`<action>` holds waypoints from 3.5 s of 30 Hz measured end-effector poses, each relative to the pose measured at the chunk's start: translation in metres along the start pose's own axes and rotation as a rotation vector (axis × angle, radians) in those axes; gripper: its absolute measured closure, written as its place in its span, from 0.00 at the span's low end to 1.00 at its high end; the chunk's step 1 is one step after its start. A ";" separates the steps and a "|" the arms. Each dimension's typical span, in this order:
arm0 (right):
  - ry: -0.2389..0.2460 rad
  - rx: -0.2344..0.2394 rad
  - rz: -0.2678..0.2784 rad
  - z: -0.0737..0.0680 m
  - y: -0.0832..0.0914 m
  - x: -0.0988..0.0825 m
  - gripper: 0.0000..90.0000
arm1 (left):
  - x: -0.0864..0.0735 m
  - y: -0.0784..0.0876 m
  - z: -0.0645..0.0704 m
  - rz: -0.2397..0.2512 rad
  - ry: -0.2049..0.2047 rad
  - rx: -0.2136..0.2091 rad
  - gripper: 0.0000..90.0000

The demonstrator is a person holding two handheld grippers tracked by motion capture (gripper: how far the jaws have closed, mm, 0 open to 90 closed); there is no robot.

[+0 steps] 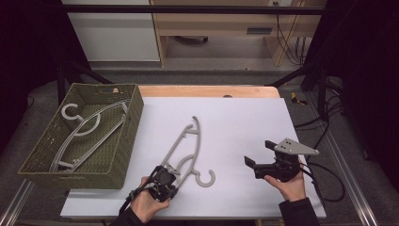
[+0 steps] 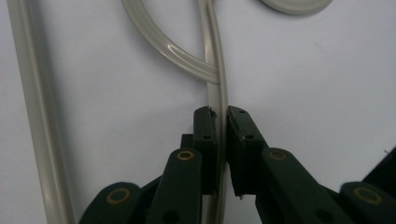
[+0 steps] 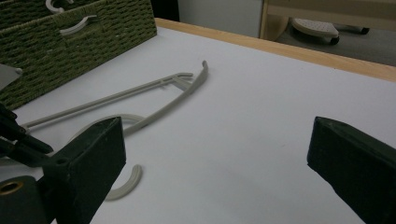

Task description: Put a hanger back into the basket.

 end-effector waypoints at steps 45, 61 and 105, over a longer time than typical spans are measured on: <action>-0.011 -0.004 0.014 0.007 0.004 -0.001 0.05 | 0.035 0.145 -0.032 0.279 -0.186 -0.149 0.92; -0.007 -0.009 0.034 0.008 0.006 0.001 0.03 | 0.037 0.174 -0.079 0.306 -0.133 -0.119 0.92; -0.002 -0.016 0.008 0.006 0.000 -0.002 0.03 | -0.024 0.204 -0.208 0.212 -0.065 -0.146 0.91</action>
Point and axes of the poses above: each handheld gripper's, and its own axes: y roughly backward along the jaws, x roughly out of its top, z roughly to its right, the point moved 4 cm from there along -y, roughly forward along the jaws
